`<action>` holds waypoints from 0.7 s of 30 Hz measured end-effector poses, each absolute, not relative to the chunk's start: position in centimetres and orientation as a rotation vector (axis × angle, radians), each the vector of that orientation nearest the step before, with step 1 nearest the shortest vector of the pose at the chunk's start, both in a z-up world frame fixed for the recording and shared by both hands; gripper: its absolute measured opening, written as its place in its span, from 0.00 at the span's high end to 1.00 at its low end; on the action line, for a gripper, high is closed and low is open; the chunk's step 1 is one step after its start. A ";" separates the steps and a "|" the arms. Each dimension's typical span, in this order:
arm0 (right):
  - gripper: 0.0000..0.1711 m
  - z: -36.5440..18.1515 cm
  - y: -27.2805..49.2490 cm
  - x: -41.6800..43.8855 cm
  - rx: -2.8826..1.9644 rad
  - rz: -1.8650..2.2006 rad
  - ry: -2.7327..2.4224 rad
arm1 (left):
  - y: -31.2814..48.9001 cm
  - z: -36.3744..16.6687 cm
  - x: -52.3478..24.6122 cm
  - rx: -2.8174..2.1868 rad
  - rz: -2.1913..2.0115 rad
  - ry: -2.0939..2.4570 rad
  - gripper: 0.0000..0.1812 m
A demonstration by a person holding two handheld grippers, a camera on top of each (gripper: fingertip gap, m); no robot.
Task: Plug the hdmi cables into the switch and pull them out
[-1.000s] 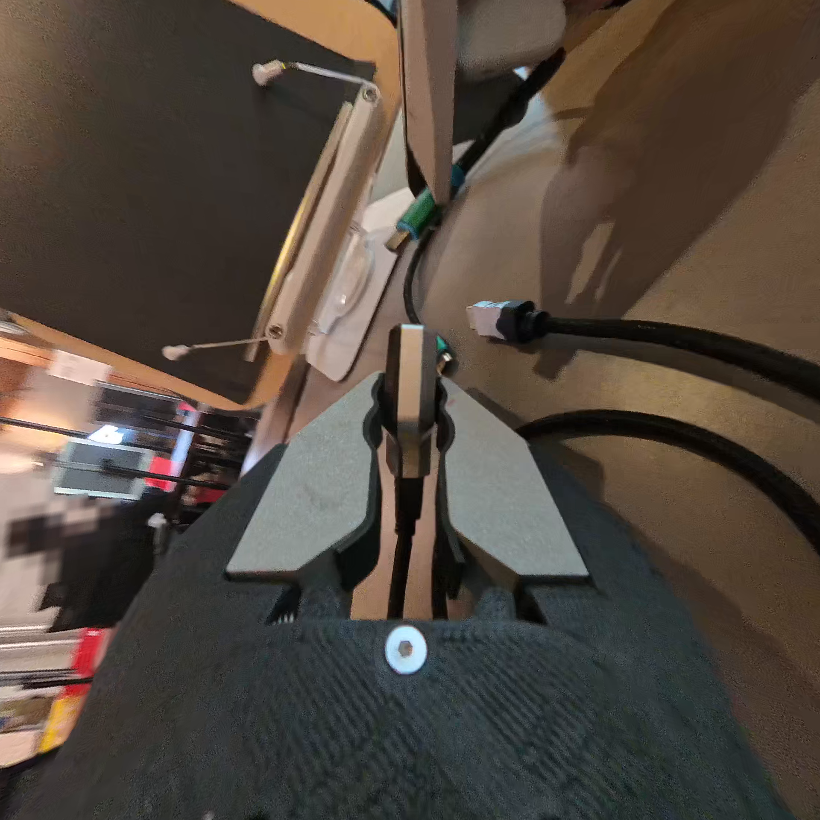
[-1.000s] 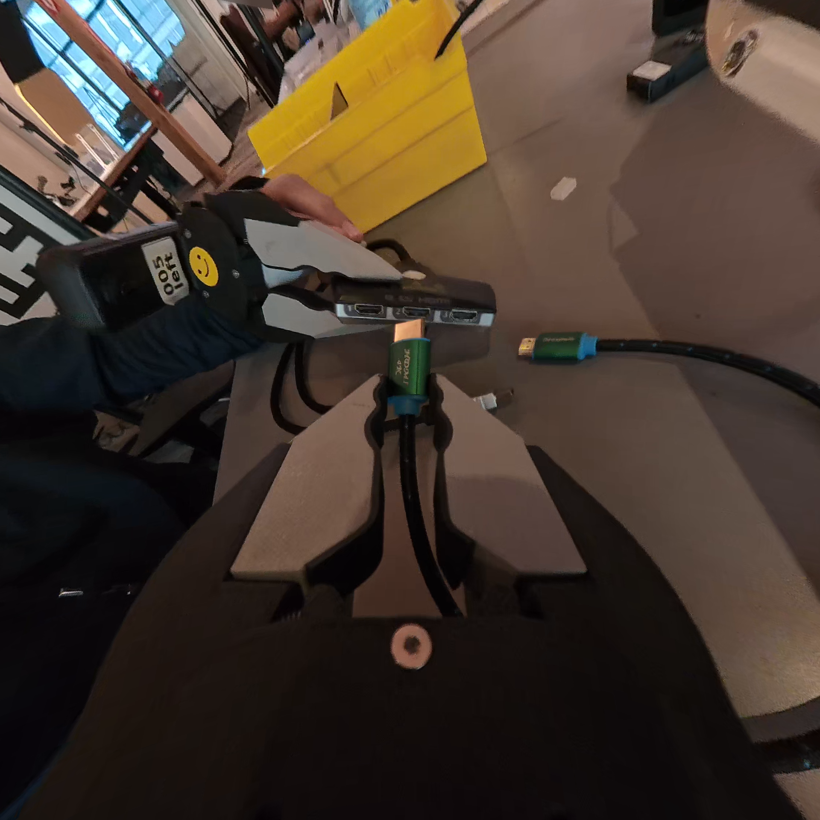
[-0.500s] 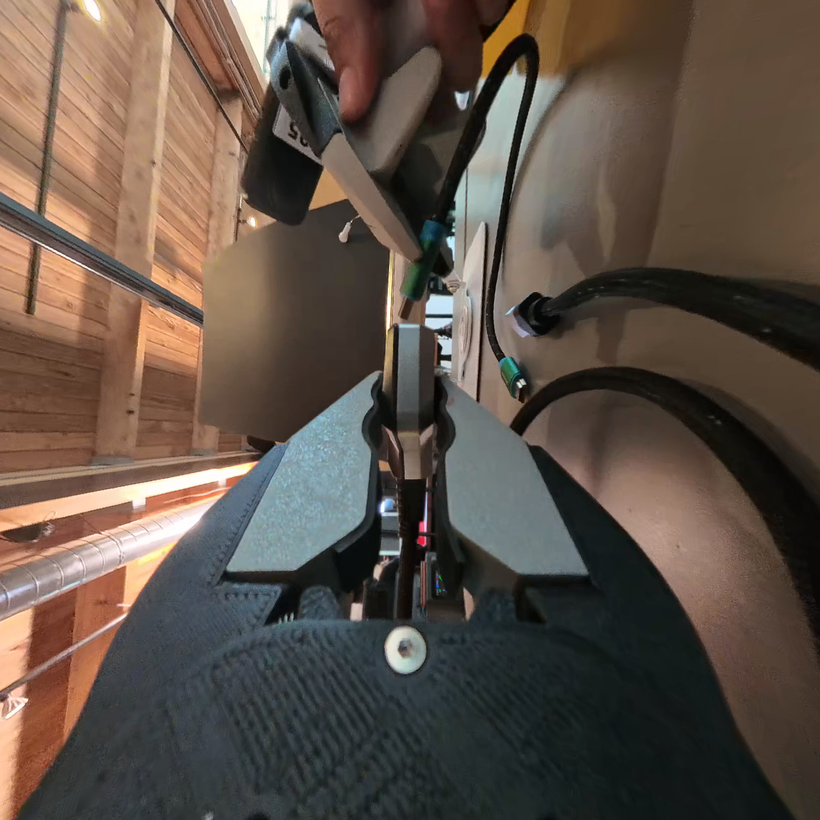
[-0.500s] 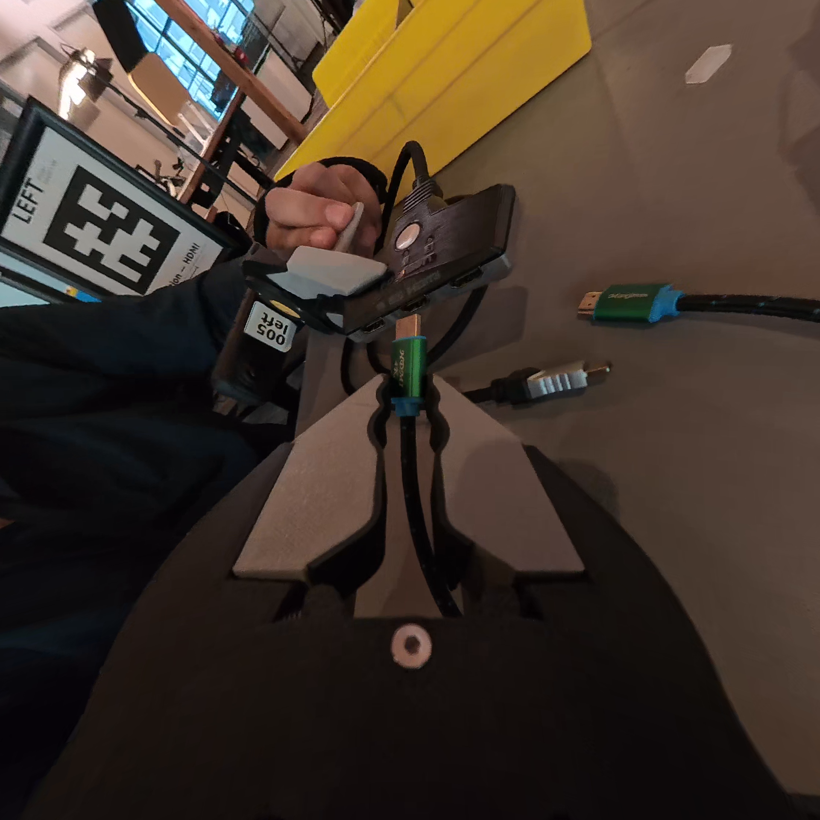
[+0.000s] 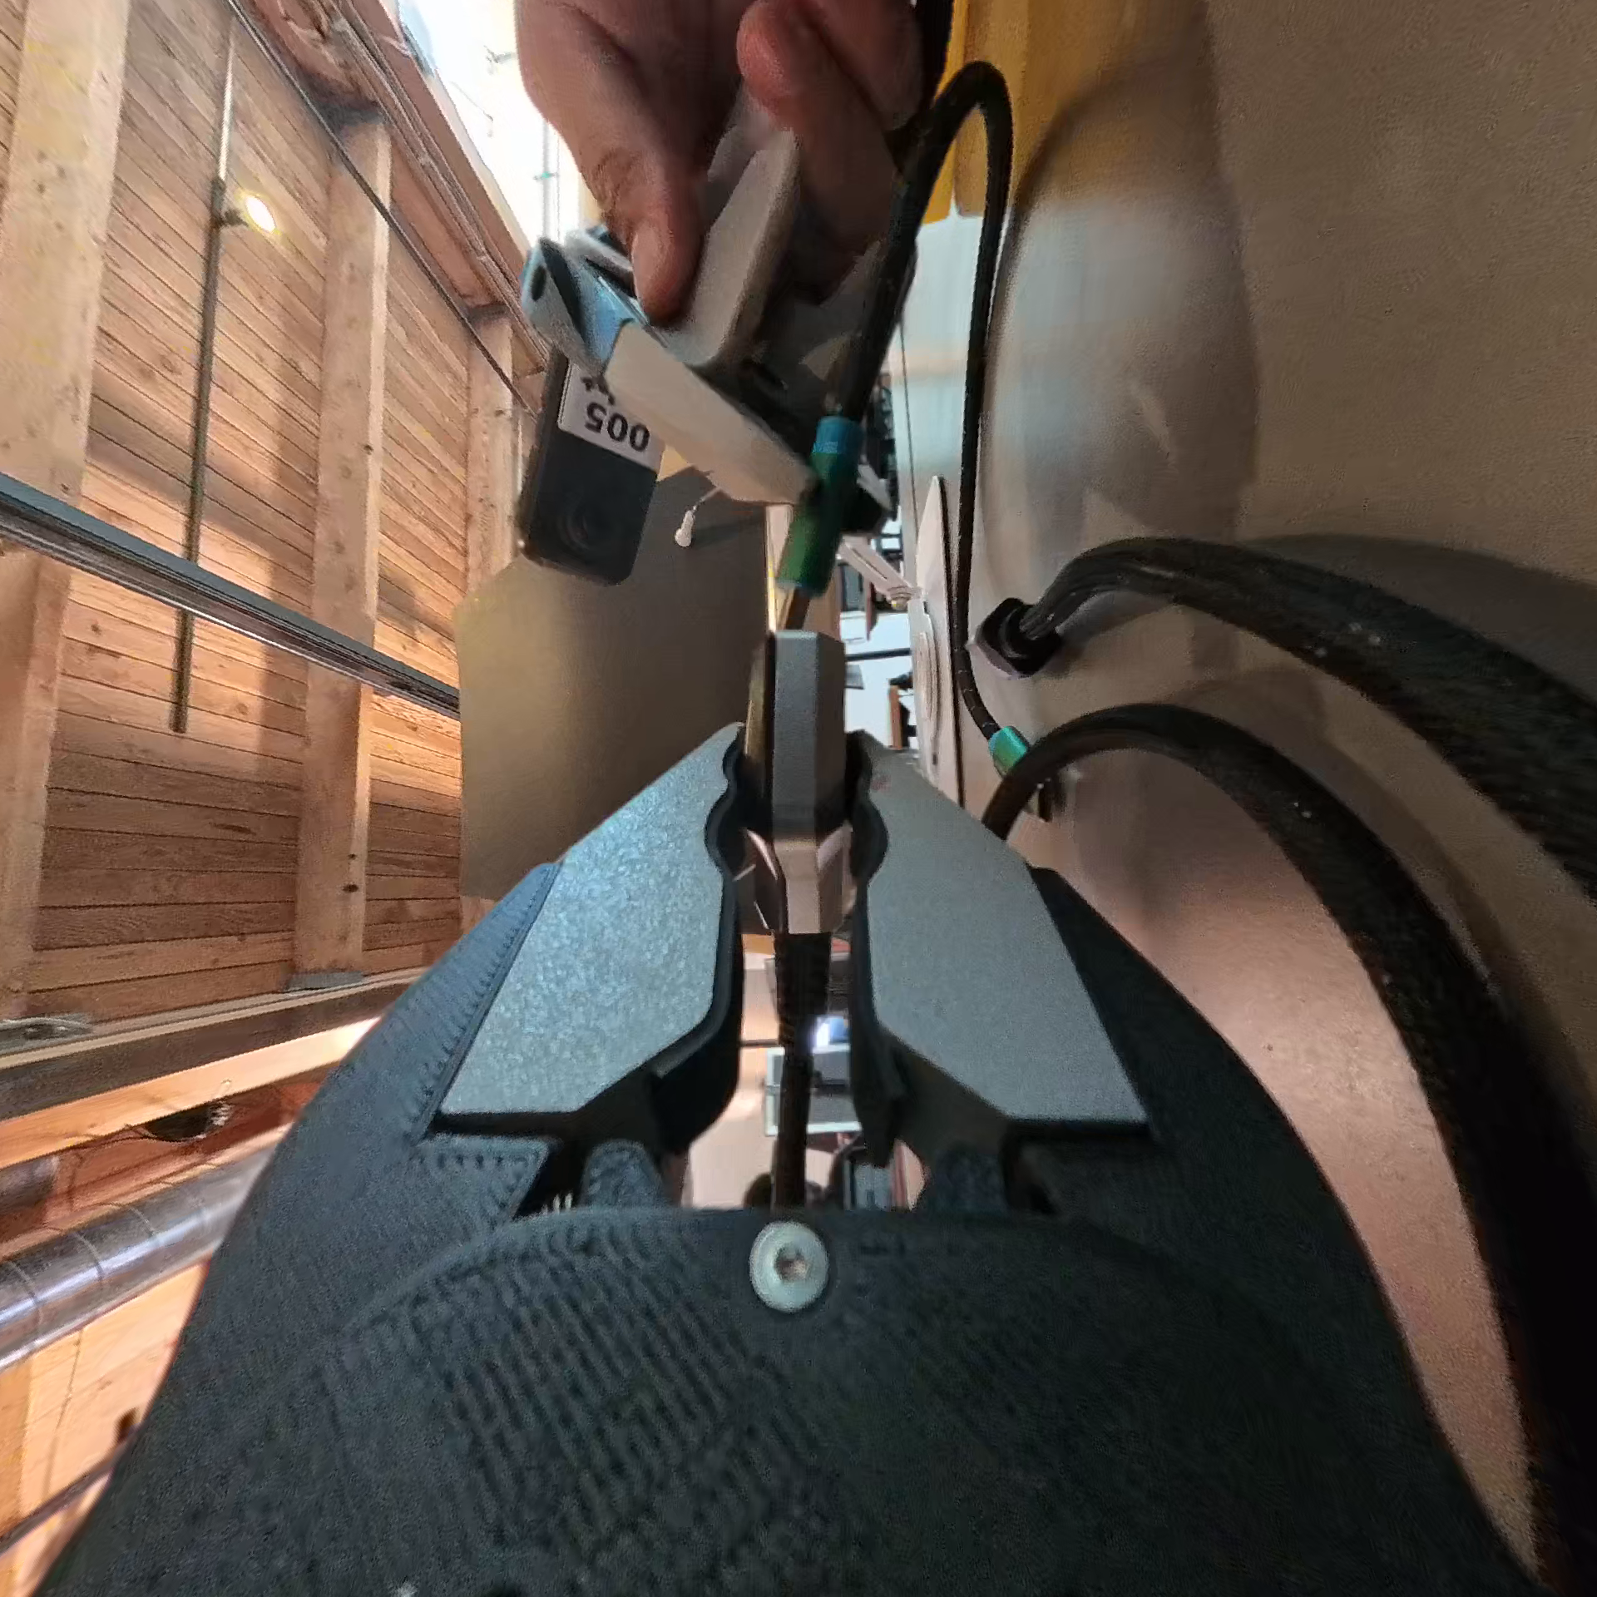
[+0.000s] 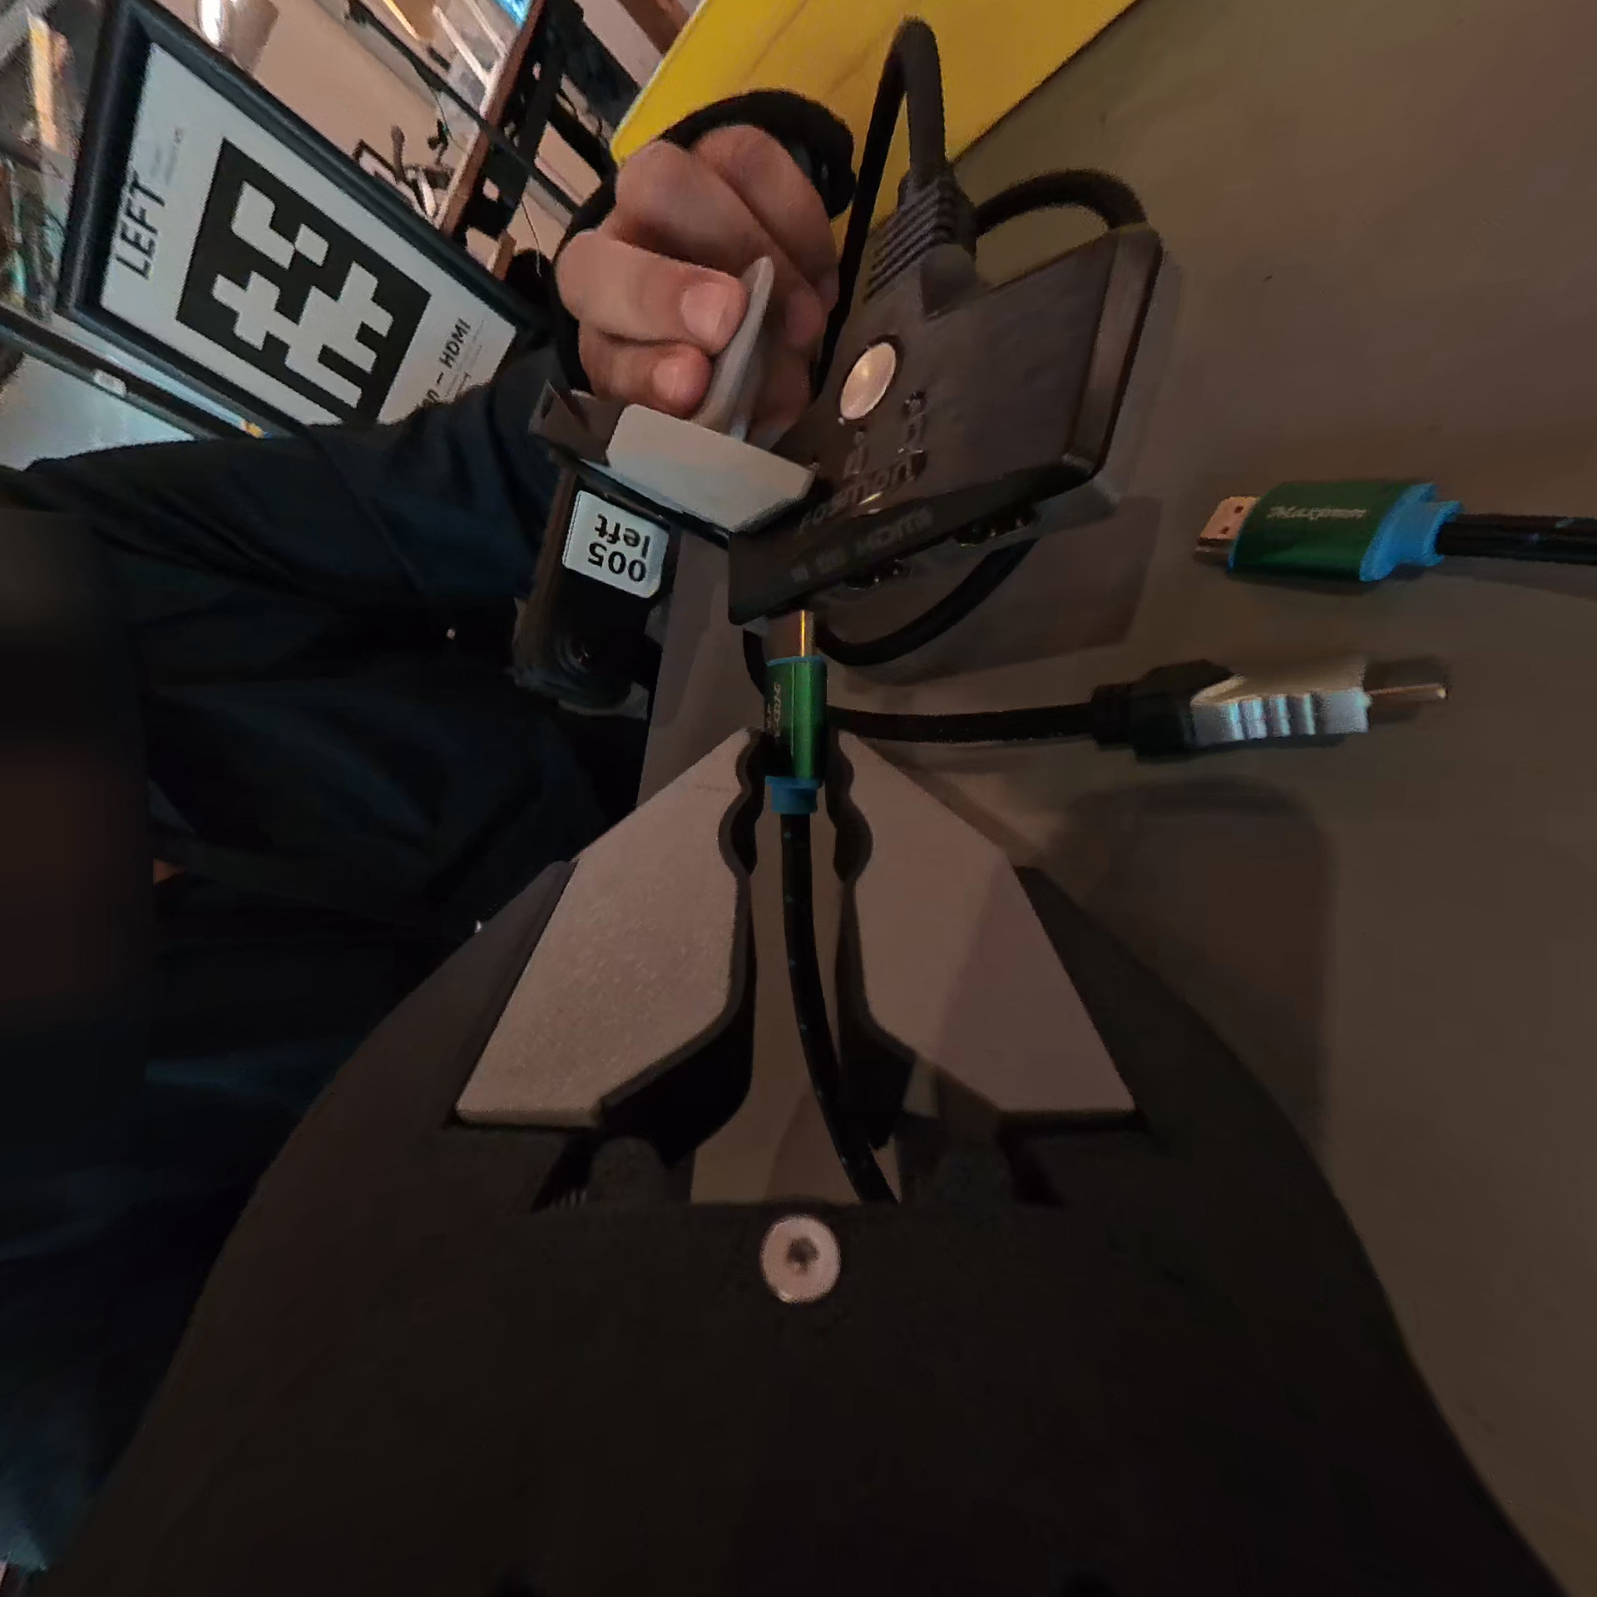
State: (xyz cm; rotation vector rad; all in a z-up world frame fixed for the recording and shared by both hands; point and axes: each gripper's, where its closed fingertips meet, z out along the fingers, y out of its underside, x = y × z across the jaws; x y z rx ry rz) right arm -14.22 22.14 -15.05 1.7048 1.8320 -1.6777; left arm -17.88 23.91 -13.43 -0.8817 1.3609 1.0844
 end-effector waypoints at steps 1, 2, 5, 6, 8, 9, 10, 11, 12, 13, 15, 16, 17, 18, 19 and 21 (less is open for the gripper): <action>0.94 -15.3 21.9 -14.1 1.697 -1.657 1.846 | 23.8 -13.4 -17.7 -0.863 1.090 1.367 0.90; 0.94 -15.5 21.8 -14.0 1.691 -1.640 1.854 | 23.7 -13.4 -17.6 -0.854 1.096 1.374 0.90; 0.94 -15.3 21.6 -14.1 1.673 -1.657 1.832 | 23.6 -13.3 -17.6 -0.837 1.107 1.370 0.90; 0.94 -15.2 21.5 -14.0 1.658 -1.665 1.820 | 23.6 -13.2 -17.5 -0.829 1.102 1.367 0.90; 0.94 -15.2 21.3 -13.8 1.634 -1.659 1.819 | 23.4 -13.3 -17.3 -0.807 1.107 1.380 0.90; 0.94 -15.2 21.1 -13.7 1.623 -1.655 1.821 | 23.3 -13.5 -17.2 -0.801 1.106 1.393 0.90; 0.94 -15.3 21.0 -13.6 1.613 -1.649 1.823 | 23.3 -13.7 -17.2 -0.795 1.103 1.402 0.90; 0.94 -15.3 20.9 -13.5 1.605 -1.643 1.826 | 23.2 -13.7 -17.1 -0.789 1.102 1.406 0.90; 0.94 -15.4 20.8 -13.5 1.600 -1.638 1.827 | 23.1 -13.7 -17.0 -0.780 1.105 1.405 0.90; 0.94 -15.4 20.7 -13.5 1.596 -1.636 1.823 | 23.1 -13.5 -16.9 -0.769 1.113 1.399 0.90; 0.94 -15.3 20.4 -13.3 1.574 -1.633 1.804 | 22.9 -13.3 -16.7 -0.744 1.127 1.396 0.90; 0.94 -15.3 20.3 -13.1 1.565 -1.626 1.800 | 22.8 -13.3 -16.5 -0.734 1.128 1.402 0.90; 0.94 -15.4 20.3 -13.0 1.563 -1.616 1.798 | 22.7 -13.4 -16.5 -0.728 1.131 1.409 0.90; 0.94 -15.5 20.3 -13.0 1.565 -1.608 1.796 | 22.7 -13.5 -16.4 -0.721 1.137 1.415 0.90; 0.94 -15.6 20.3 -12.9 1.567 -1.598 1.793 | 22.7 -13.5 -16.3 -0.712 1.143 1.423 0.90; 0.94 -15.8 20.4 -12.6 1.580 -1.573 1.795 | 22.7 -13.9 -16.1 -0.688 1.172 1.449 0.90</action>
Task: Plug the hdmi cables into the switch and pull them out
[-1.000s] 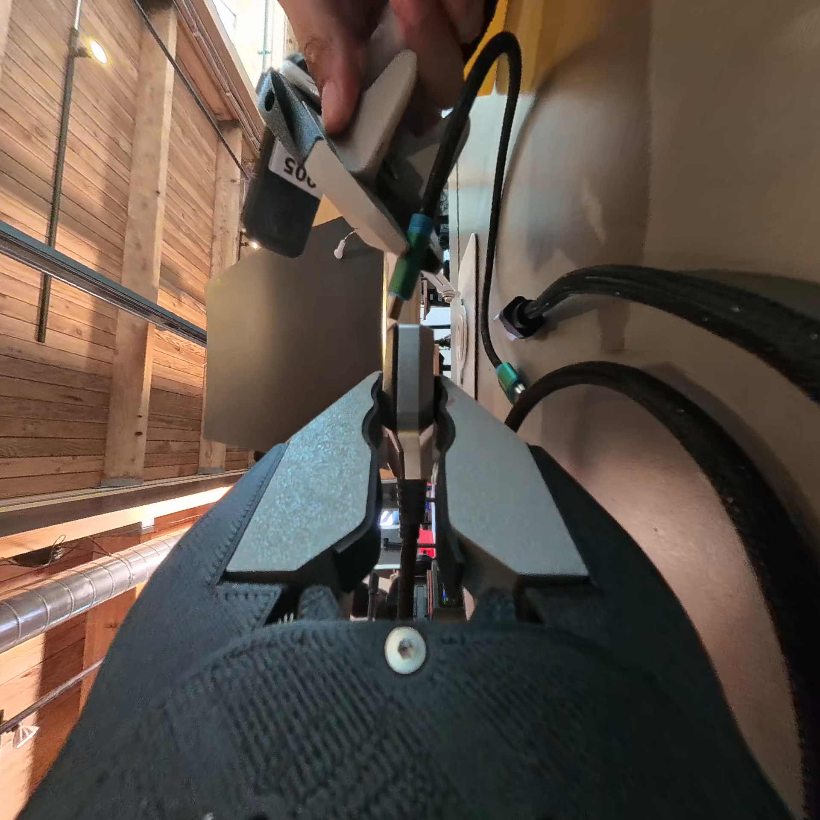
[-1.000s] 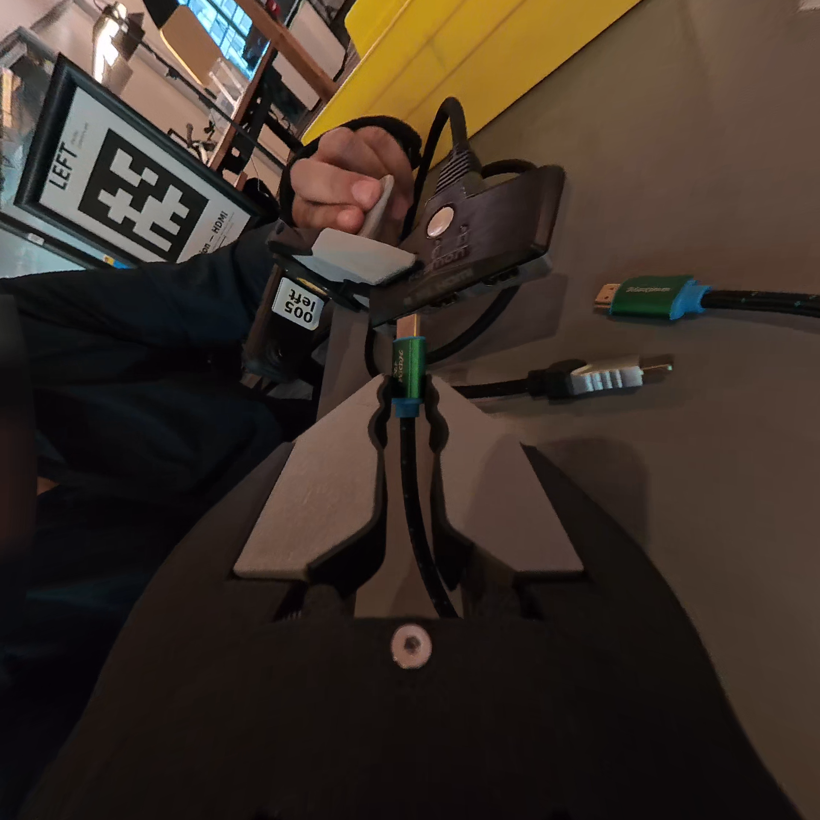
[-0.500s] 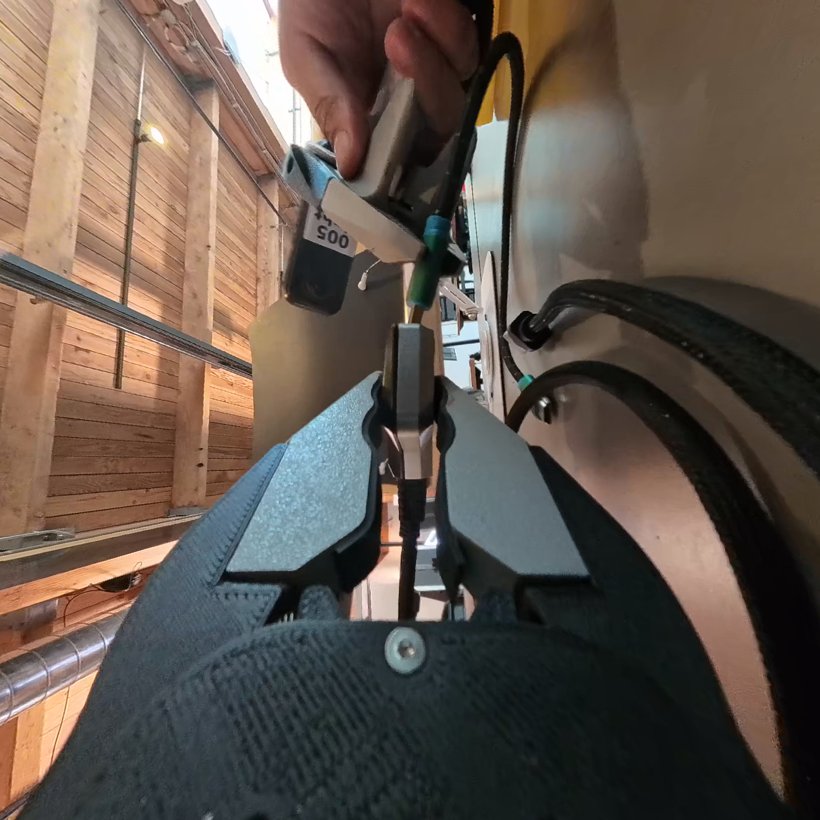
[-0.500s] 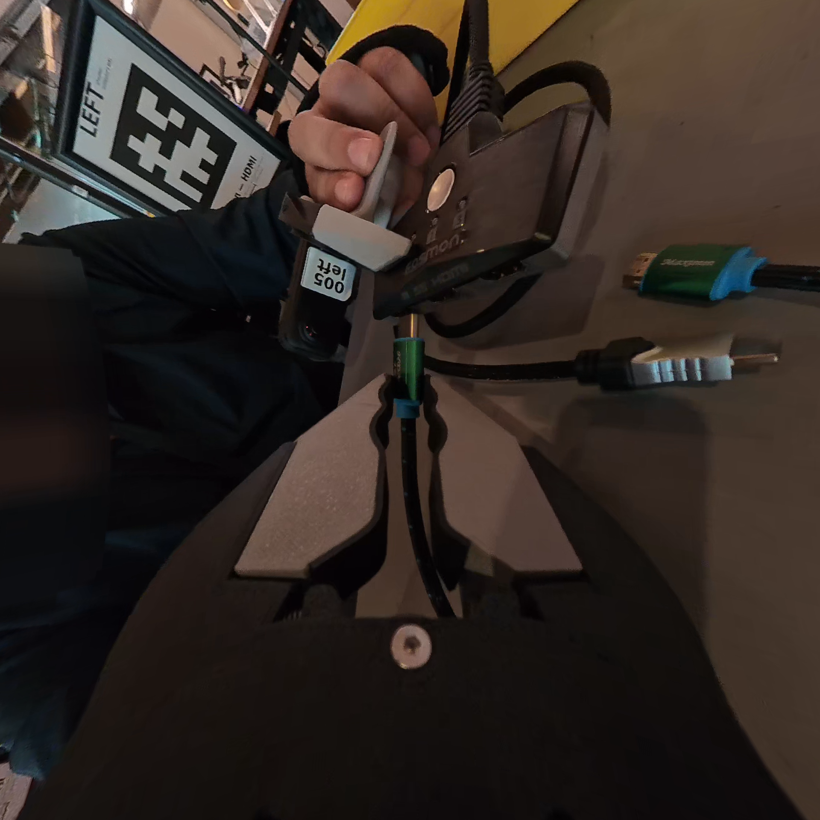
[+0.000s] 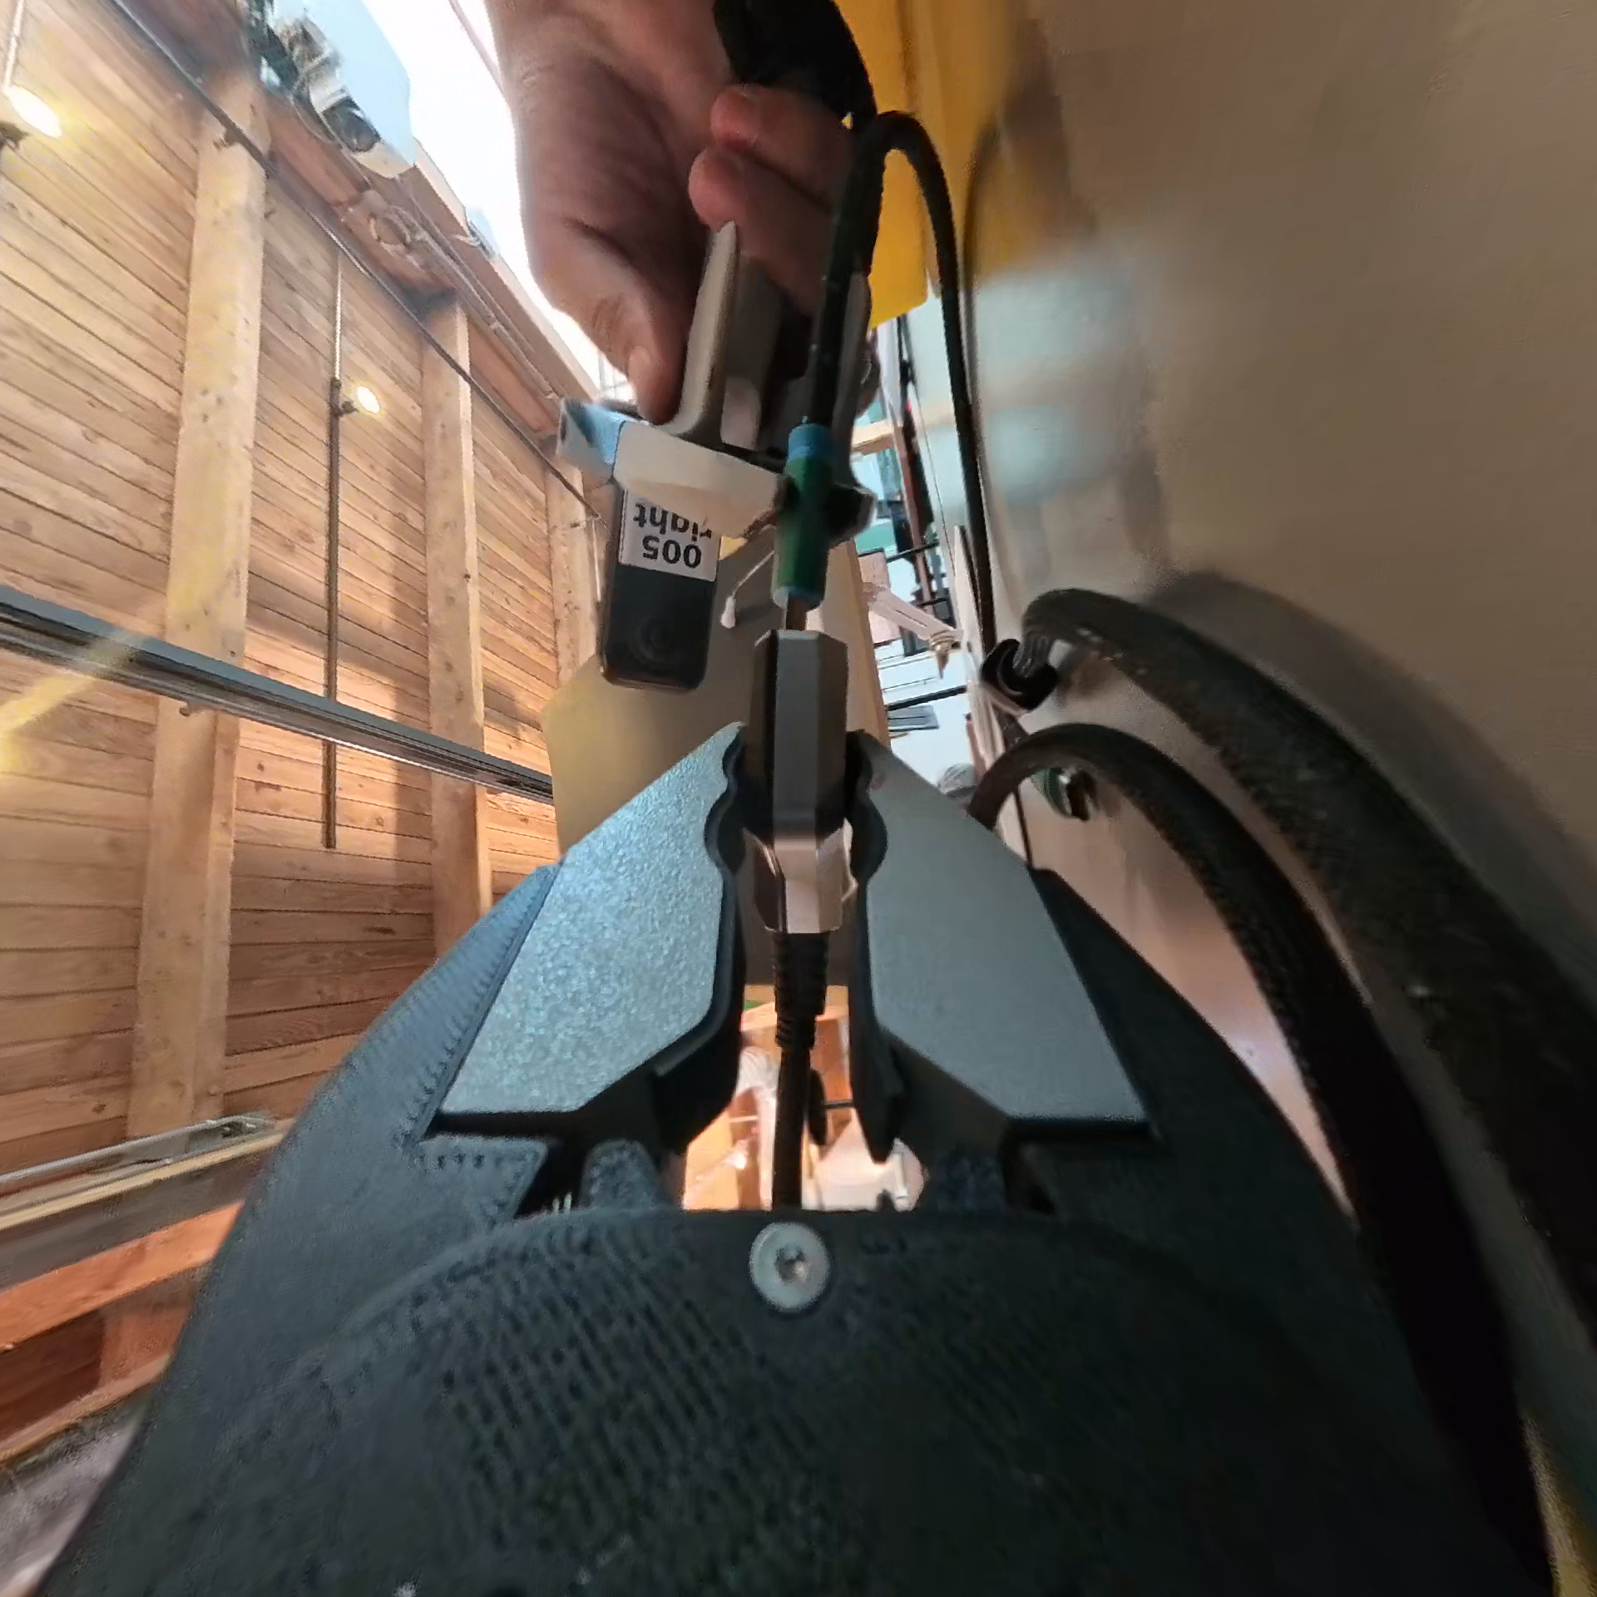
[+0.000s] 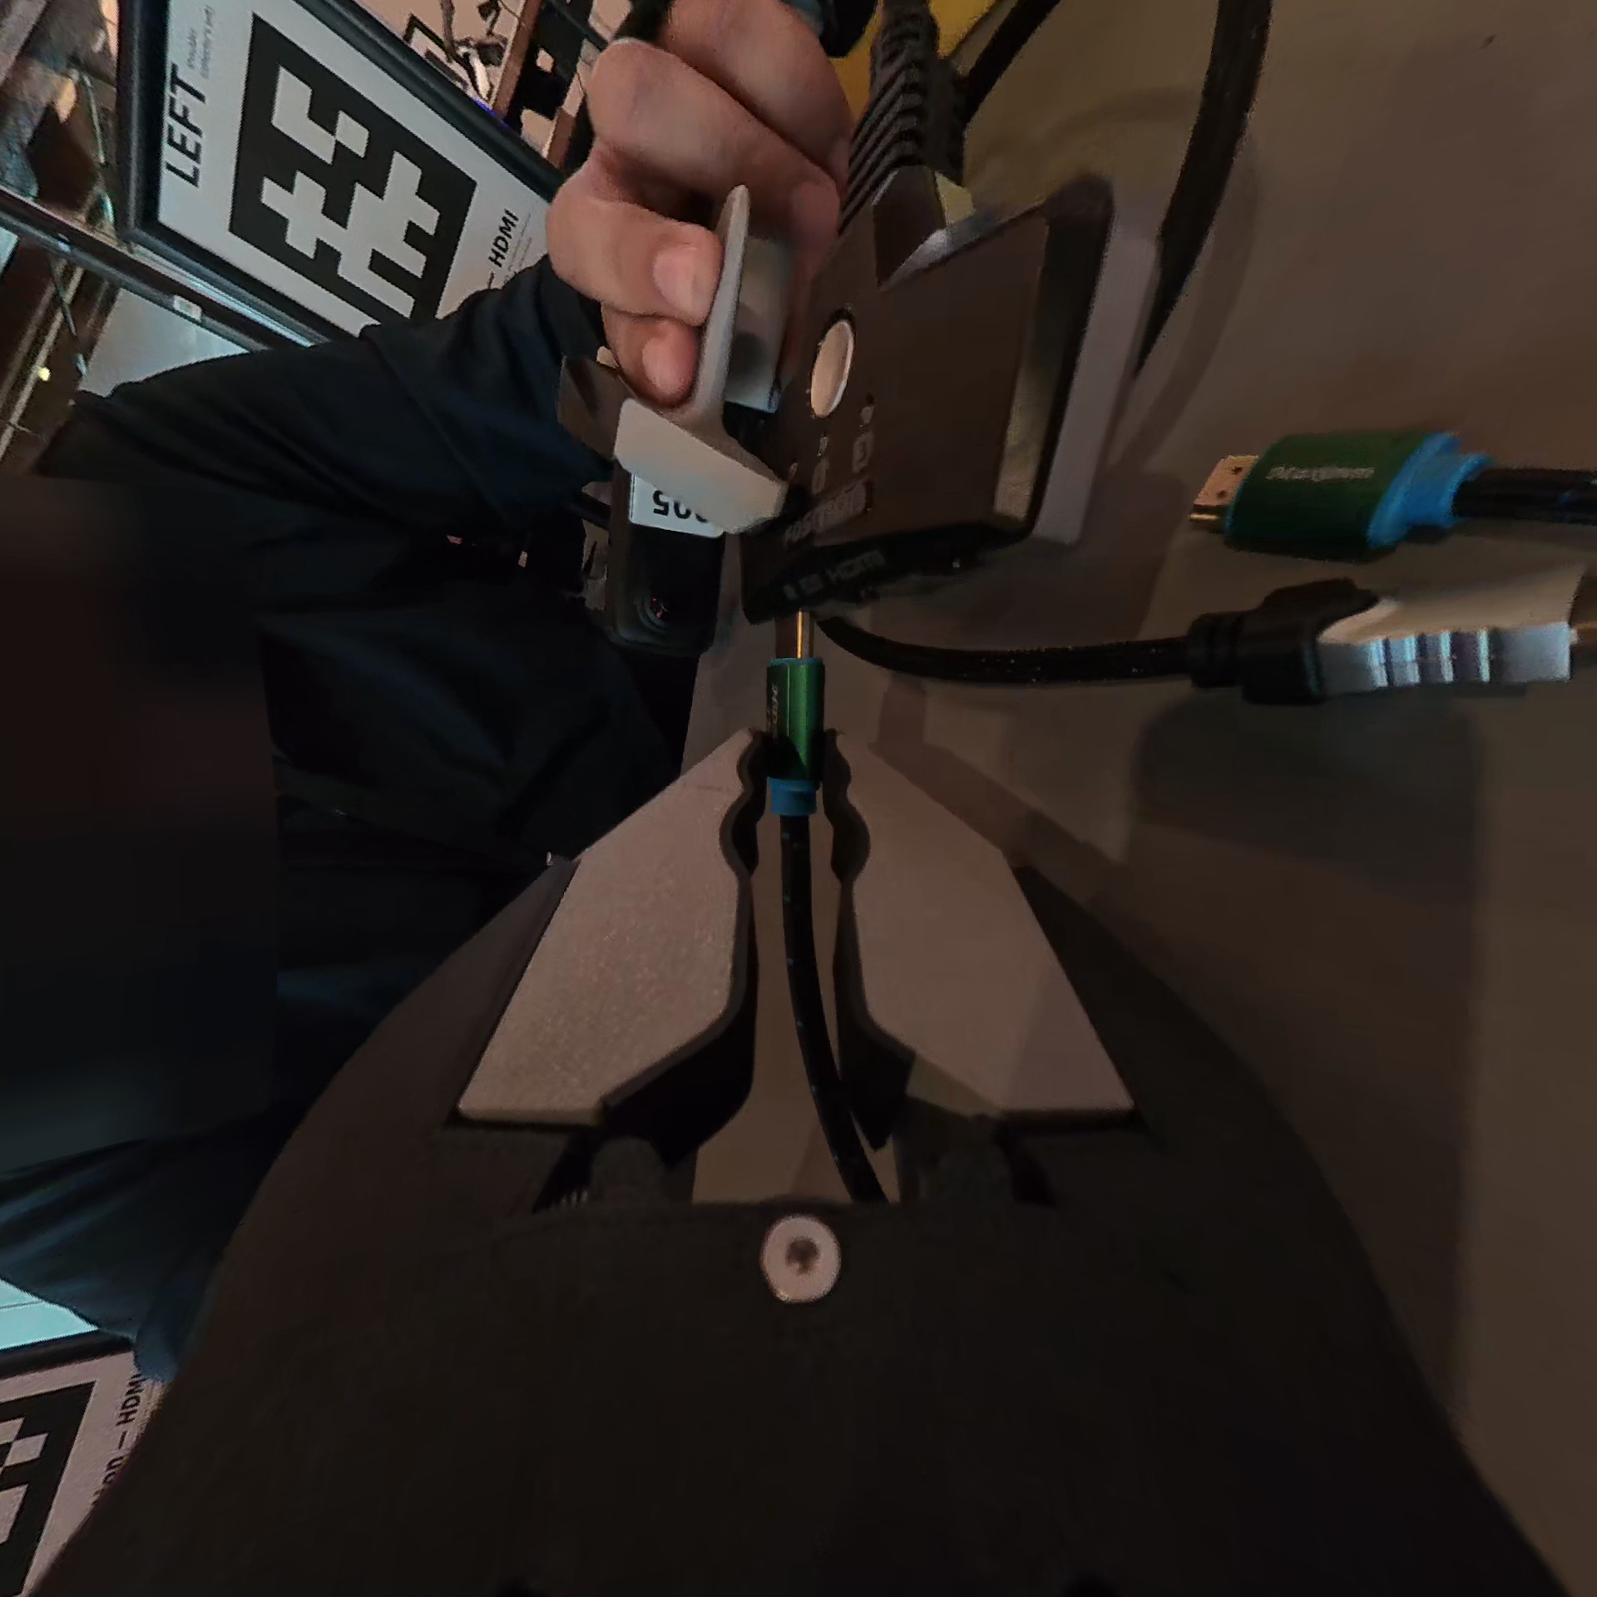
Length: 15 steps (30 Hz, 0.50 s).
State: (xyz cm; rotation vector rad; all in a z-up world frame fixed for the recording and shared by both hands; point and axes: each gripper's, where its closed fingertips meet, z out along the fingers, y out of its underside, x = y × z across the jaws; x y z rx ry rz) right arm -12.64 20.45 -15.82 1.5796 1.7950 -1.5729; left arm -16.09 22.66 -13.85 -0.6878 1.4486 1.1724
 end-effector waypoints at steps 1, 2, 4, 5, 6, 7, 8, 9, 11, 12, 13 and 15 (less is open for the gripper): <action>0.94 -15.9 20.5 -12.5 1.584 -1.561 1.790 | 22.6 -13.9 -15.9 -0.668 1.193 1.460 0.90; 0.94 -16.0 20.6 -12.4 1.585 -1.557 1.779 | 22.4 -14.0 -15.8 -0.654 1.203 1.467 0.90; 0.94 -15.8 20.7 -12.3 1.579 -1.569 1.752 | 22.3 -14.0 -15.7 -0.663 1.187 1.466 0.90; 0.94 -15.7 20.6 -12.2 1.566 -1.572 1.746 | 22.2 -14.0 -15.6 -0.664 1.171 1.465 0.90; 0.94 -15.7 20.3 -12.0 1.544 -1.566 1.750 | 22.2 -14.0 -15.5 -0.669 1.158 1.462 0.90; 0.94 -15.8 19.9 -11.9 1.529 -1.553 1.762 | 22.4 -13.9 -15.5 -0.680 1.158 1.454 0.90; 0.94 -15.9 19.7 -12.0 1.525 -1.539 1.772 | 22.6 -13.9 -15.7 -0.691 1.168 1.443 0.90; 0.95 -16.0 19.5 -12.1 1.523 -1.534 1.772 | 22.7 -13.8 -15.8 -0.698 1.170 1.439 0.90; 0.95 -15.9 19.5 -12.2 1.516 -1.547 1.756 | 22.6 -13.8 -15.9 -0.700 1.160 1.438 0.90; 0.95 -15.9 19.5 -12.2 1.514 -1.551 1.750 | 22.5 -13.7 -15.8 -0.692 1.164 1.437 0.90; 0.95 -15.9 19.6 -12.1 1.514 -1.551 1.749 | 22.4 -13.7 -15.7 -0.681 1.168 1.440 0.90; 0.95 -15.9 19.6 -12.1 1.516 -1.553 1.749 | 22.3 -13.8 -15.7 -0.669 1.175 1.448 0.90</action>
